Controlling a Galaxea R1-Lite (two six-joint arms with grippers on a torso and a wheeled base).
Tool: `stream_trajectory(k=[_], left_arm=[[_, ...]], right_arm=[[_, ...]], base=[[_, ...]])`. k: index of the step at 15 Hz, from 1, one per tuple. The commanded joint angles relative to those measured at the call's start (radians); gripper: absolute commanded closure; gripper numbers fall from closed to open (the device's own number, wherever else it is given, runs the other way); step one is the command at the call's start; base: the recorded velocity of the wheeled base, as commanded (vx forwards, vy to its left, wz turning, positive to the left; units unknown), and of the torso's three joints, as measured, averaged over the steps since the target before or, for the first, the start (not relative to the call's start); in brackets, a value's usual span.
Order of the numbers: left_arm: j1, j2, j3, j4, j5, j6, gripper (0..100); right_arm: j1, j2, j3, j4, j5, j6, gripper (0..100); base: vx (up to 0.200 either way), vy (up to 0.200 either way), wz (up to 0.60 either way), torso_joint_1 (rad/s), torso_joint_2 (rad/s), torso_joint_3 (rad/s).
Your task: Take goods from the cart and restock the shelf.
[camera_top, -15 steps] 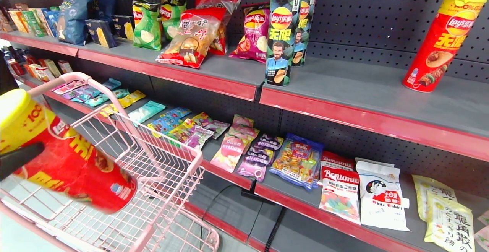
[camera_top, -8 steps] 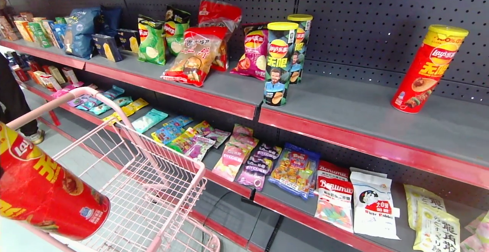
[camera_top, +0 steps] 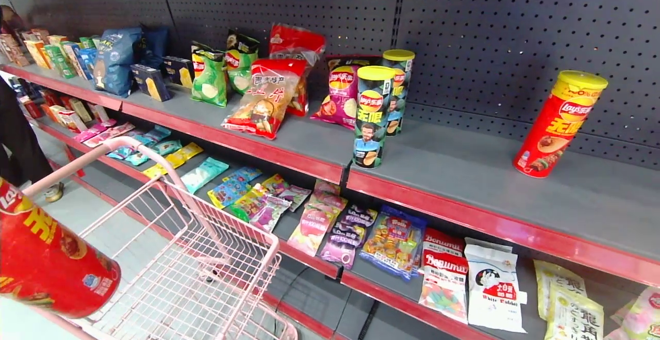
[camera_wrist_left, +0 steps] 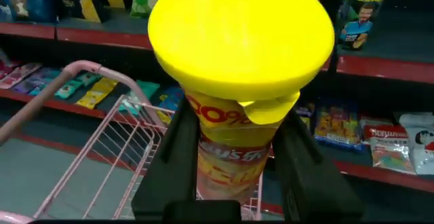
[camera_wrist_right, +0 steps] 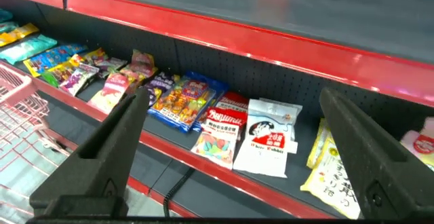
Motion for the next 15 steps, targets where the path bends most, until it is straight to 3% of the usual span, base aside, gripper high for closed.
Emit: stream_trajectory(k=[1,3,6,10,15], left_arm=[[-0.011,-0.008,0.004,-0.002,-0.018,0.005,100],[-0.011,-0.011,0.015,-0.005,-0.028,0.007,100],[-0.005,-0.012,0.023,-0.002,0.03,0.016,100],[-0.005,-0.011,0.032,-0.002,0.099,0.097,100],[-0.006,-0.029,0.032,-0.002,0.104,0.116,100]], right_arm=[[0.0,0.0,0.0,0.0,0.0,0.0,0],[0.0,0.0,0.0,0.0,0.0,0.0,0],[0.0,0.0,0.0,0.0,0.0,0.0,0],[0.0,0.0,0.0,0.0,0.0,0.0,0],[0.0,0.0,0.0,0.0,0.002,0.0,0]], base=[[0.0,0.0,-0.6,0.036,-0.08,-0.046],[0.0,0.0,-0.6,0.022,-0.03,-0.012],[0.0,0.0,-0.6,0.01,0.0,0.001],[0.0,0.0,-0.6,0.001,0.0,0.002],[0.04,0.0,0.0,0.0,0.0,0.0]])
